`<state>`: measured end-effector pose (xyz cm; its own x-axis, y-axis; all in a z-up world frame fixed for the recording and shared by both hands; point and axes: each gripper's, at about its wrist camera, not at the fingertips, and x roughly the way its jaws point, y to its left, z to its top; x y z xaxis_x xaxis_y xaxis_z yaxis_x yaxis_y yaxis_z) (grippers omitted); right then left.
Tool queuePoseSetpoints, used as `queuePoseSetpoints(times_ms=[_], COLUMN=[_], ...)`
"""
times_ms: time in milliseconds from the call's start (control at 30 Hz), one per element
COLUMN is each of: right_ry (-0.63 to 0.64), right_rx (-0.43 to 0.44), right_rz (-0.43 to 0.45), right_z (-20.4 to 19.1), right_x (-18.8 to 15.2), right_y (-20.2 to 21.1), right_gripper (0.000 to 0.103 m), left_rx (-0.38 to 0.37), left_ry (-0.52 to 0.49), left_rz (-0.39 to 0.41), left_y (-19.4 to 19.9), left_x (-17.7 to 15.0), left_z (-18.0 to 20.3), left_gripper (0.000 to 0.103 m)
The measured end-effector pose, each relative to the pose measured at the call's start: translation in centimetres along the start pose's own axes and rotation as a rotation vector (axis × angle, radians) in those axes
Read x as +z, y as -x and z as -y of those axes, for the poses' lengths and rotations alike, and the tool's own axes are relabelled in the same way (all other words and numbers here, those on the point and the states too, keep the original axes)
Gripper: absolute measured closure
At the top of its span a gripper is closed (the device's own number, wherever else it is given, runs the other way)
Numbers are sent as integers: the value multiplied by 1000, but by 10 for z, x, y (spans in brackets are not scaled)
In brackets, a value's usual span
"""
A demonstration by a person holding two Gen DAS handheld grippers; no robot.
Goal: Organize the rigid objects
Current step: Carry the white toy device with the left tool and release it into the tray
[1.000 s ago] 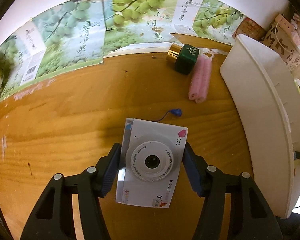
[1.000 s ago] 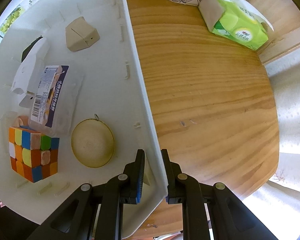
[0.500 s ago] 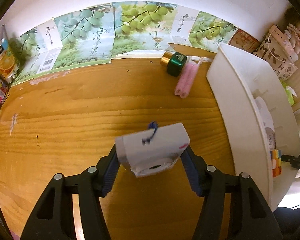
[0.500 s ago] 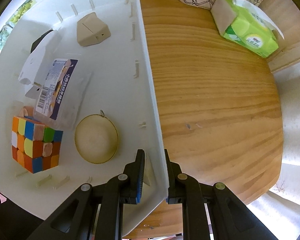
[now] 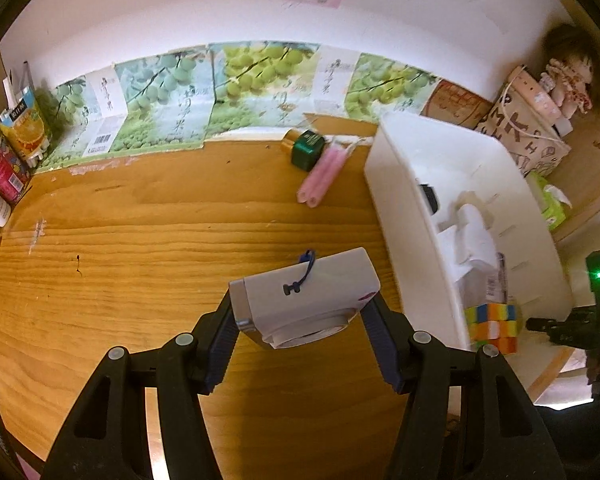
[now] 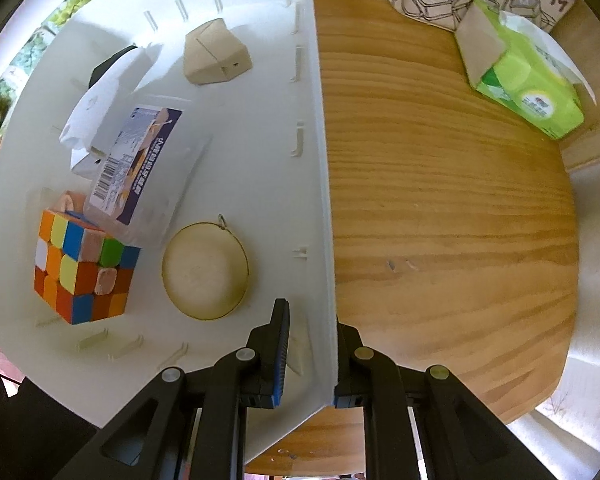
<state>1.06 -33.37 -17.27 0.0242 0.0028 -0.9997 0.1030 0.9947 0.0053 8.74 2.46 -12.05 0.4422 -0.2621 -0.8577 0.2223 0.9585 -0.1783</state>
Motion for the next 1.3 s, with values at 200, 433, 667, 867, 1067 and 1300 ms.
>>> queuePoseSetpoints(times_ms=[200, 433, 667, 867, 1067, 1300], right_ry=[42, 92, 116, 149, 188, 246], right_rx=[36, 62, 77, 96, 146, 176], right_rz=[4, 7, 11, 8, 7, 7], right_z=[3, 7, 18, 28, 30, 33], right_x=[2, 6, 9, 10, 10, 13], right_y=[1, 2, 0, 1, -3, -10], right_gripper=[88, 90, 98, 97, 94, 91], left_rx=[-7, -11, -13, -23, -39, -51], left_ry=[-11, -31, -49, -61, -73, -81], left_rz=[37, 71, 99, 106, 96, 70], left_y=[17, 32, 43, 45, 39, 27], left_x=[1, 2, 3, 0, -4, -7], left_z=[26, 56, 86, 115, 143, 175], left_gripper=[40, 40, 40, 40, 40, 40])
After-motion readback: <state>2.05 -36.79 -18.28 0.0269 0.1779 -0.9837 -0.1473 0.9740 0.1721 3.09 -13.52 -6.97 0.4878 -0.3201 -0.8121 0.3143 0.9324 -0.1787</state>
